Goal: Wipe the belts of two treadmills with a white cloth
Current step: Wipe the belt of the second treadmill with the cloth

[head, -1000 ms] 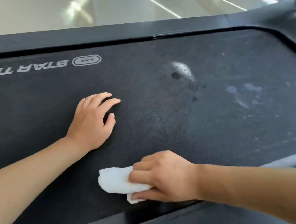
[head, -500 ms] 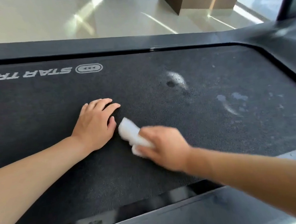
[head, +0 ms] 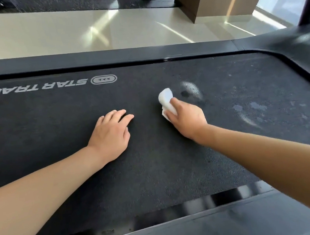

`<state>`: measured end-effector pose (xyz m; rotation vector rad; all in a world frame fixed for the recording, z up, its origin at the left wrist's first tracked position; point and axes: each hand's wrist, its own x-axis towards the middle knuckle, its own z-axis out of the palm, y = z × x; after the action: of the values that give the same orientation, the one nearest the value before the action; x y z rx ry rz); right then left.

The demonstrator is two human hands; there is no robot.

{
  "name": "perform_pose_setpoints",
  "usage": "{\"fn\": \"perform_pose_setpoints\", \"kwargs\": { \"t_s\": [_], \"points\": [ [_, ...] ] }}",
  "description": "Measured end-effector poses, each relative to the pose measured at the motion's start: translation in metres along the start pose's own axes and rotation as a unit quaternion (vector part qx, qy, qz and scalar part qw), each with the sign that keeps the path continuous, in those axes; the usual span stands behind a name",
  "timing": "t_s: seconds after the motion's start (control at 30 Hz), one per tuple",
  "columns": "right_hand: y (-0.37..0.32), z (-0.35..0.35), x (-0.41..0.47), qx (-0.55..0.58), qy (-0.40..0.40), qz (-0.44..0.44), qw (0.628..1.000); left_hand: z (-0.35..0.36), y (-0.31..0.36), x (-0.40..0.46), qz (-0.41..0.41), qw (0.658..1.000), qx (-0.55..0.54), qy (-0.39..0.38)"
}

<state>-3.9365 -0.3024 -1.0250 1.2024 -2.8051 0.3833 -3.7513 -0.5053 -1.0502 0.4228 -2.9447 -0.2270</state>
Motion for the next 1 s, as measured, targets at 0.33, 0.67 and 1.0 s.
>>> {"fn": "perform_pose_setpoints", "kwargs": {
  "t_s": [0.33,0.67,1.0],
  "points": [
    [-0.010,-0.012,-0.062,0.068,-0.110,-0.260,0.957,-0.001,-0.009,0.001,0.006,0.999,-0.030,-0.019],
    [0.048,-0.006,-0.002,-0.047,0.038,0.074,0.995,0.006,0.001,0.039,-0.018,0.998,-0.050,-0.017],
    [0.026,-0.005,-0.012,0.072,-0.078,-0.210,0.972,0.014,-0.007,0.062,-0.026,0.994,-0.101,0.034]
  ]
}}
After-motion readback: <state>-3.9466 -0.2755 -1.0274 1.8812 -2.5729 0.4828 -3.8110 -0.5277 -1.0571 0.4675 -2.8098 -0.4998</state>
